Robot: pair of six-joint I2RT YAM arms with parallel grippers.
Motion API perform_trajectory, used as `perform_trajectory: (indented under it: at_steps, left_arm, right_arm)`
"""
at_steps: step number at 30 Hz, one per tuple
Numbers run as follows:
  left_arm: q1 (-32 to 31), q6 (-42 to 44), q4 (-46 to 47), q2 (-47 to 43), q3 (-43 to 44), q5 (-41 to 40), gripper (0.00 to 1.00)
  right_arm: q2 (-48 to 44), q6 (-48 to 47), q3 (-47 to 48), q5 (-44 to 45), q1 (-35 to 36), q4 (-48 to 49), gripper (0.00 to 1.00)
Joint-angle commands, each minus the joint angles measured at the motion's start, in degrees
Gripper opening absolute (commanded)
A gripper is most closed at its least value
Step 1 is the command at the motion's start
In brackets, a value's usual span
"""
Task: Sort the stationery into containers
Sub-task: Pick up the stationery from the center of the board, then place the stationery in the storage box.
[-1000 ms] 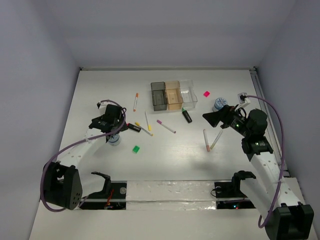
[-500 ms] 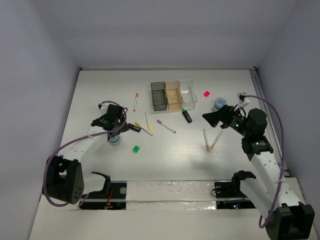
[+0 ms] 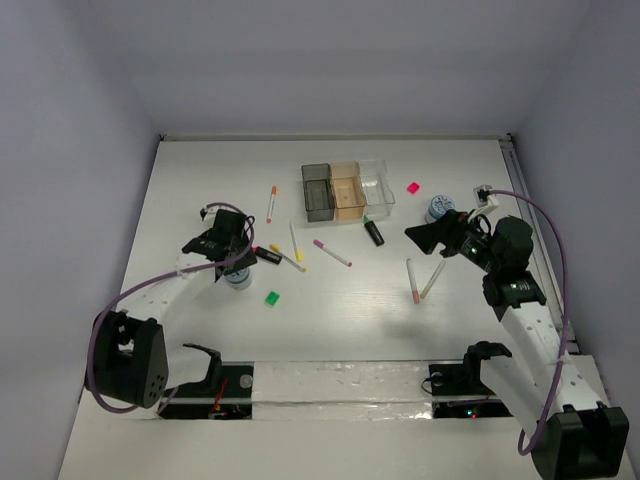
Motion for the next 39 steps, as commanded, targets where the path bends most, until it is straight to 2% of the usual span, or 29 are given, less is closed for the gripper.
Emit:
perform_trajectory:
  at_steps: [1, 4, 8, 12, 14, 15, 18, 19, 20, 22, 32, 37, 39]
  left_arm:
    - [0.2, -0.5, -2.8, -4.8, 2.0, -1.8, 0.0]
    - [0.2, -0.1, -5.2, -9.4, 6.7, -0.8, 0.0]
    - [0.2, 0.1, -6.3, -9.5, 17.1, 3.6, 0.0]
    - [-2.9, -0.1, -0.3, -4.2, 26.8, 7.3, 0.0]
    - [-4.7, 0.2, 2.8, 1.1, 30.3, 8.1, 0.0]
    - [-6.5, 0.3, 3.6, 3.0, 32.4, 7.4, 0.0]
    - [-8.7, 0.9, 6.4, 11.4, 42.0, 6.8, 0.0]
    - [-9.3, 0.9, 7.9, 15.3, 43.8, 6.7, 0.0]
    - [-9.9, 1.1, 8.8, 17.2, 45.3, 6.1, 0.0]
    - [-11.5, 1.6, 11.3, 22.9, 49.6, 5.2, 0.0]
    - [-15.8, 2.0, 14.6, 43.6, 68.2, 7.8, 0.0]
    - [-16.4, 3.1, 9.6, 54.1, 81.4, 6.9, 0.0]
    - [-16.4, 3.4, 8.9, 55.9, 83.2, 6.3, 0.0]
  right_arm:
    - [-0.1, -0.8, 2.9, 0.4, 0.3, 0.7, 0.92]
    - [0.3, -0.4, 2.7, 0.1, 0.3, 1.2, 0.92]
    - [0.8, -0.3, 2.6, 0.2, 0.3, 1.2, 0.92]
    - [1.3, -0.4, 2.7, 0.2, 0.3, 1.3, 0.92]
    - [1.5, -0.5, 2.6, 0.3, 0.3, 1.2, 0.88]
    - [1.5, -0.5, 2.6, 0.4, 0.3, 1.4, 0.86]
    - [2.3, -0.5, 2.4, 0.4, 0.3, 1.7, 0.66]
    - [2.7, -0.5, 2.4, 0.2, 0.3, 1.6, 0.5]
    - [2.9, -0.6, 2.5, 0.2, 0.3, 1.6, 0.44]
    - [3.0, -0.7, 2.4, 0.4, 0.3, 1.7, 0.38]
    - [4.4, -0.4, 2.0, 0.2, 0.3, 2.7, 0.47]
    - [4.9, -0.3, 2.1, -0.4, 0.3, 3.0, 0.48]
    - [4.8, -0.4, 2.1, -0.3, 0.3, 2.9, 0.48]
